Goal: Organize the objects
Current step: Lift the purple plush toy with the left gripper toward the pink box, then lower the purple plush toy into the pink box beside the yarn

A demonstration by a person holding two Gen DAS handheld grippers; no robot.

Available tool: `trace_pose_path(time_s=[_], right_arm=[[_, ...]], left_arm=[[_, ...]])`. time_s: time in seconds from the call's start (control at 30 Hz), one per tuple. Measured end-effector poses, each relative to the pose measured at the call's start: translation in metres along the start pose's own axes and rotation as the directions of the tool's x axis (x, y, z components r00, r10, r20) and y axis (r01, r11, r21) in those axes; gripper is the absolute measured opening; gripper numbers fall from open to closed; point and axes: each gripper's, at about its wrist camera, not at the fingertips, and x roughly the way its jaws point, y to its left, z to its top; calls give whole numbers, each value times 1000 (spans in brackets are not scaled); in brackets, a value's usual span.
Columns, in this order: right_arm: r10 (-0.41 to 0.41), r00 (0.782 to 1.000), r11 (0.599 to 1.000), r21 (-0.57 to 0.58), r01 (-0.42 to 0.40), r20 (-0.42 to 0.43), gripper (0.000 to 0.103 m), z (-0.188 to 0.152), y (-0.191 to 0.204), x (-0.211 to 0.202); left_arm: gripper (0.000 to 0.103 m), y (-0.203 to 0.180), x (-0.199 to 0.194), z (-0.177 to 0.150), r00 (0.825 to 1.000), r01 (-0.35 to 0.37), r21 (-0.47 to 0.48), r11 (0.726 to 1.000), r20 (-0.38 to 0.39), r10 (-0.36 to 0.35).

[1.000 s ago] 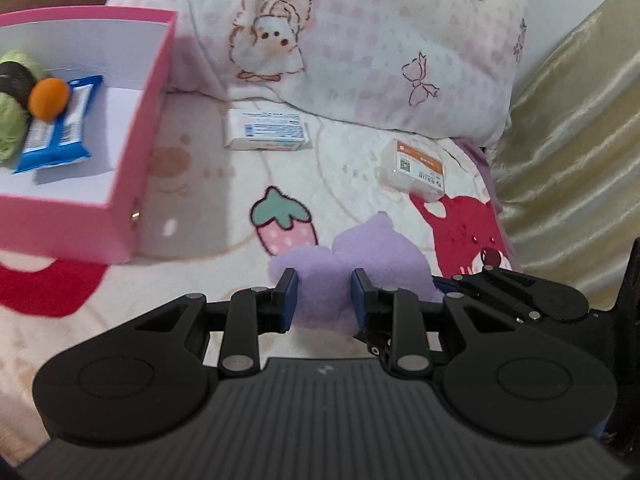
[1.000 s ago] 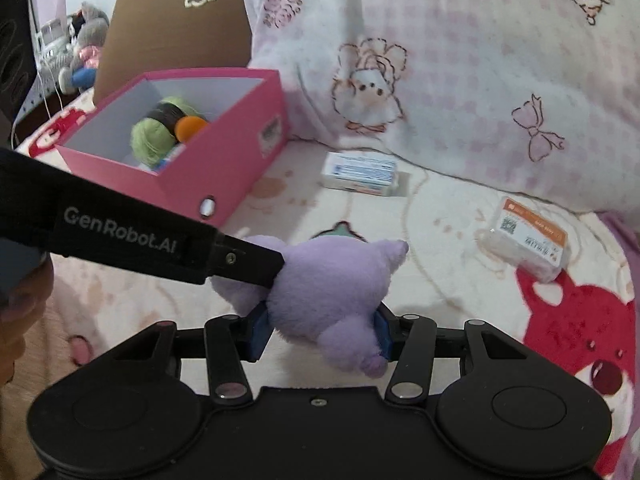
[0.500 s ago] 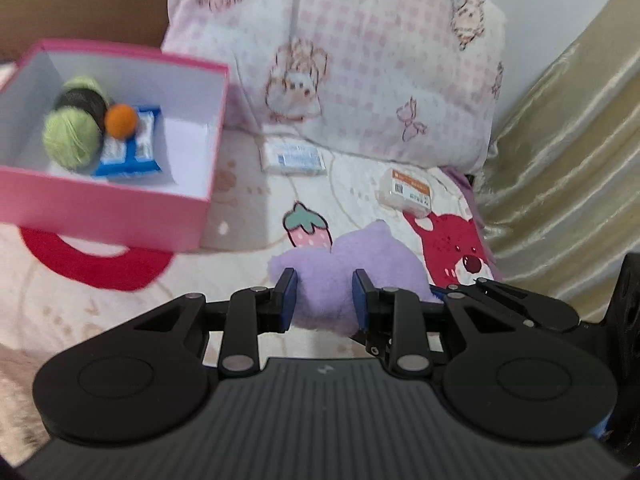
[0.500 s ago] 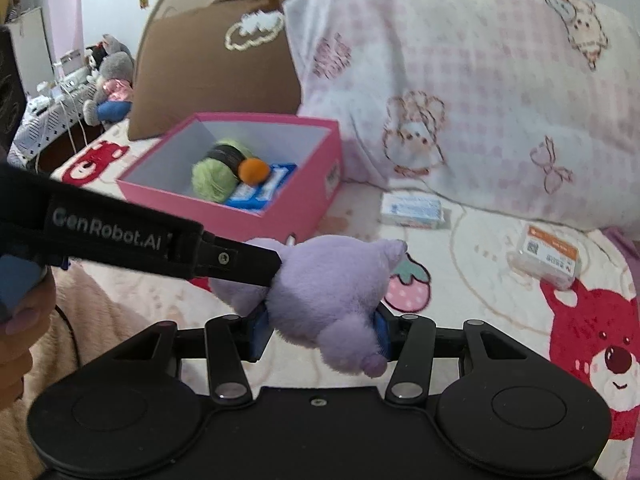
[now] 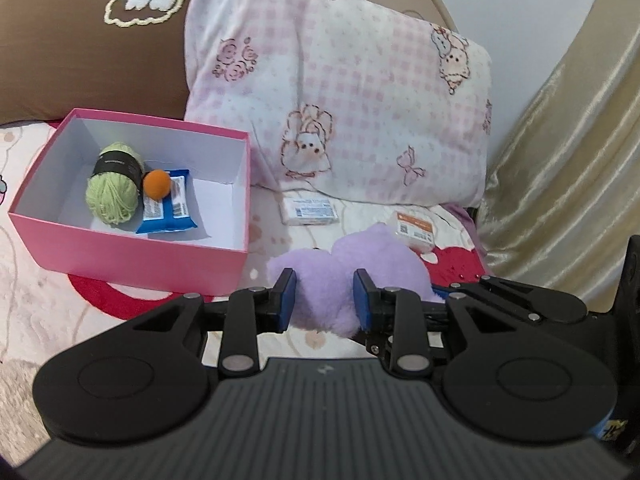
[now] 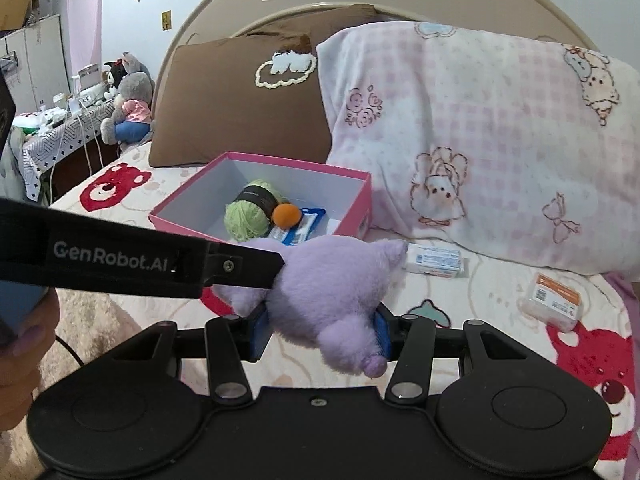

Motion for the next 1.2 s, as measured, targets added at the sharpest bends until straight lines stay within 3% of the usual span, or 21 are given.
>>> trace_pose_path(time_s=[0.2,0.5,0.67,0.83,0.97,1.1,1.2], right_arm=[[8,1000,999,-32,-8,1,55,14,14,9],[50,998,995,-85,-48,27,54,41,36,25],[29,999,993,-113,-27,20,54,75,50,51],[105,994,993,-54,-105,2,54,105,43,89],[176,984,983,52,-174,-36,54,122,37,116],[142,986,989,40,-139,-83,54,119,45,140],[178,976,981,101,-166,-122,53,113,37,163]], left_arm=[[28,20,-4,10,1000,-7,-40,999,6,7],[29,47,-19,27,995,-51,-81,995,78,57],[29,60,-11,59,989,-116,-26,993,93,118],[29,99,6,97,988,-129,-77,989,76,135],[29,122,19,105,982,-154,-70,986,97,160],[28,137,41,104,984,-159,-82,984,64,164],[29,155,59,103,987,-146,-155,977,39,153]])
